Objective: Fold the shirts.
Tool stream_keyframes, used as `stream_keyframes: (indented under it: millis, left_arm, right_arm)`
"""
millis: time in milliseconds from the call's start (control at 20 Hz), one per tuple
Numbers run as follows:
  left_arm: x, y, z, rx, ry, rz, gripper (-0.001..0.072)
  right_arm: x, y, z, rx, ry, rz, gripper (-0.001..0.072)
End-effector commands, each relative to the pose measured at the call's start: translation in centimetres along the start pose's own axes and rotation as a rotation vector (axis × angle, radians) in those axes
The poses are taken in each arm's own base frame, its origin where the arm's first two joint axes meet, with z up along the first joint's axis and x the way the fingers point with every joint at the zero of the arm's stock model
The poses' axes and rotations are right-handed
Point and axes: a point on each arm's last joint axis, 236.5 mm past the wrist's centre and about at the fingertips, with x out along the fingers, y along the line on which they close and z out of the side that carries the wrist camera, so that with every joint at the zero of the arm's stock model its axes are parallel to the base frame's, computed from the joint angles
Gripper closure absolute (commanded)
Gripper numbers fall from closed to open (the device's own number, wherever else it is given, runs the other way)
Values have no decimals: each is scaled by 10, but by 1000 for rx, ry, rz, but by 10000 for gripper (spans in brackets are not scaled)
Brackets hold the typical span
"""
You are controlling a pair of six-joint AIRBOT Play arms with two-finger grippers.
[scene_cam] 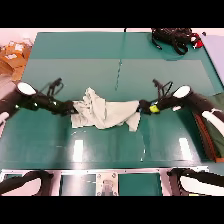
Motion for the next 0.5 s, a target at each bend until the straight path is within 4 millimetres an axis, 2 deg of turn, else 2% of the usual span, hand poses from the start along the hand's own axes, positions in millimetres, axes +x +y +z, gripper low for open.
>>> stream_keyframes:
  millis: [0, 100, 200, 250, 350, 450]
  left_arm:
    - [-77, -36, 55, 144, -201, 55, 689]
    - [-145, -65, 86, 276, -362, 137, 689]
    - [-209, -98, 103, 391, -503, 214, 689]
    - [-238, -120, 107, 442, -573, 225, 689]
    - [-289, -161, 109, 528, -704, 229, 689]
    - [-332, -197, 102, 603, -817, 232, 689]
  right_arm:
    - [-85, 56, 47, -132, -175, 68, 700]
    - [-168, 95, 74, -218, -394, 85, 701]
    - [-245, 126, 82, -272, -584, 85, 700]
    - [-278, 138, 78, -305, -667, 77, 700]
    - [-328, 158, 63, -361, -795, 60, 700]
    - [-358, 175, 41, -408, -878, 50, 700]
